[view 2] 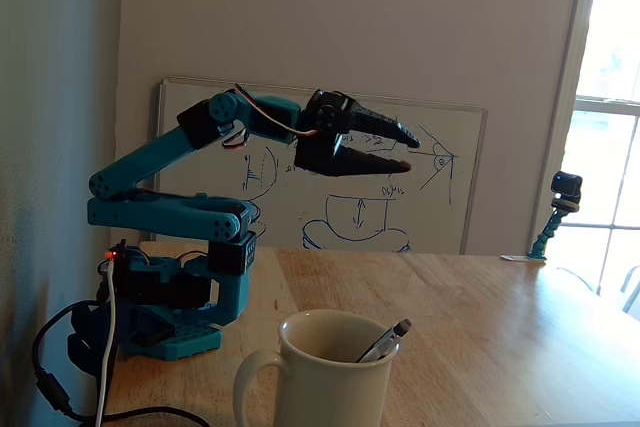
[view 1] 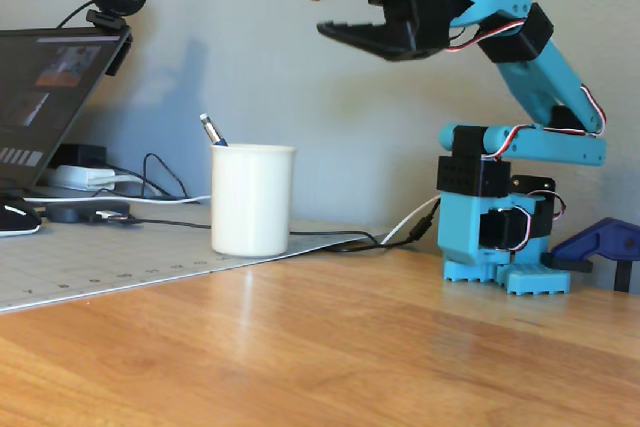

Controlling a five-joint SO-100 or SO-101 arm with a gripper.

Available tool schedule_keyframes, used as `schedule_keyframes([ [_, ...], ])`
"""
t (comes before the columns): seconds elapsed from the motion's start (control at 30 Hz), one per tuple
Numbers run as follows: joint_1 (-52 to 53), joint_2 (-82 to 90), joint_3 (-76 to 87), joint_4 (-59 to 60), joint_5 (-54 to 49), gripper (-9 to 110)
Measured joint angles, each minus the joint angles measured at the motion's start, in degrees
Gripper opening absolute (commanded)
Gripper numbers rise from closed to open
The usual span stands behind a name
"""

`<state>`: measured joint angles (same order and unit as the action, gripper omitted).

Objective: Grasp a pen and put it in a mug.

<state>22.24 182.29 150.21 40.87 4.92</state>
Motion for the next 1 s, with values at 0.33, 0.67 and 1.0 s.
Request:
schedule_keyframes([
  [0.33, -11.2, -0.5, 19.5, 0.0, -10.6, 10],
  [0.67, -21.4, 0.1, 28.6, 0.0, -11.6, 10],
  [1.0, -26.6, 0.3, 30.8, 8.2, -11.6, 6],
])
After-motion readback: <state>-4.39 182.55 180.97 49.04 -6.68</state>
